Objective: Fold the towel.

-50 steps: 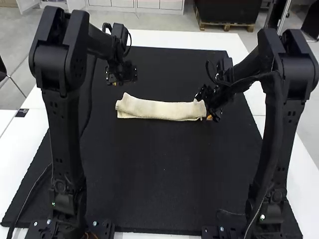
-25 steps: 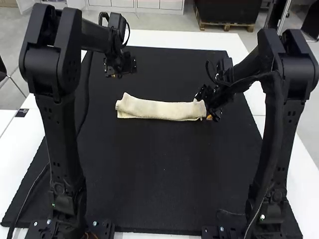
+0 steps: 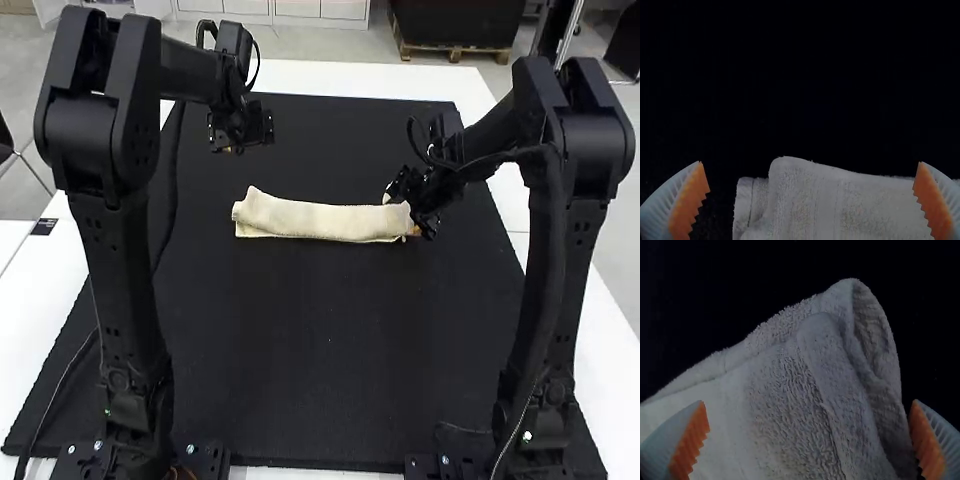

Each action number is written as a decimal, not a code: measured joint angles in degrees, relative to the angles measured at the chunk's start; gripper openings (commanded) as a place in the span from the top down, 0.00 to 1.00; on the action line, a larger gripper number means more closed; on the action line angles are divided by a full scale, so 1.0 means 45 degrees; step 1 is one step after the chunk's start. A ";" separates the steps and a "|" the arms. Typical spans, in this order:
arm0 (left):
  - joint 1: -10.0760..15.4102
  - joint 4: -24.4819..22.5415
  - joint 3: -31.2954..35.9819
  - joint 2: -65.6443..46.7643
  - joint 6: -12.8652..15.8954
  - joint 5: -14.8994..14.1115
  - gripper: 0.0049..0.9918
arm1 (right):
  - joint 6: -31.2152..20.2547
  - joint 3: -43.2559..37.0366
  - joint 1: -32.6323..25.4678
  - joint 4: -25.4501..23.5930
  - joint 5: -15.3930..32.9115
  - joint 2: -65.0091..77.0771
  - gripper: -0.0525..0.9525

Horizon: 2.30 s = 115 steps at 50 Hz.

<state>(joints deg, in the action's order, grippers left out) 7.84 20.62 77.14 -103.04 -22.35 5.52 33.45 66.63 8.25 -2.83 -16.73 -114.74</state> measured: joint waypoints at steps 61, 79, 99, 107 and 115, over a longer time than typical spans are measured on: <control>0.0000 0.0044 0.0000 0.0000 0.0000 -0.0185 0.03 | 0.0204 0.0000 0.0282 0.0102 0.0049 -0.0661 0.96; -0.0257 0.0442 -0.0005 0.1501 0.0000 -0.0228 0.03 | 0.0238 0.0000 0.0282 0.0092 0.0155 -0.0661 0.96; -0.0597 0.0350 -0.0884 0.3036 0.0000 -0.0219 0.03 | 0.0238 0.0000 -0.0160 -0.0049 0.0340 -0.0233 0.96; -0.0597 0.0024 -0.1588 0.3983 0.0000 -0.0165 0.03 | 0.0233 0.0000 -0.0219 -0.0097 0.0384 0.0121 0.96; -0.0743 -0.0180 -0.2132 0.4925 0.0000 -0.0117 0.03 | 0.0228 0.0000 -0.0219 -0.0151 0.0384 0.0457 0.96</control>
<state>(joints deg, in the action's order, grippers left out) 4.49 19.81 67.55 -80.88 -22.35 4.99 34.48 66.63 7.27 -3.51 -15.00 -112.68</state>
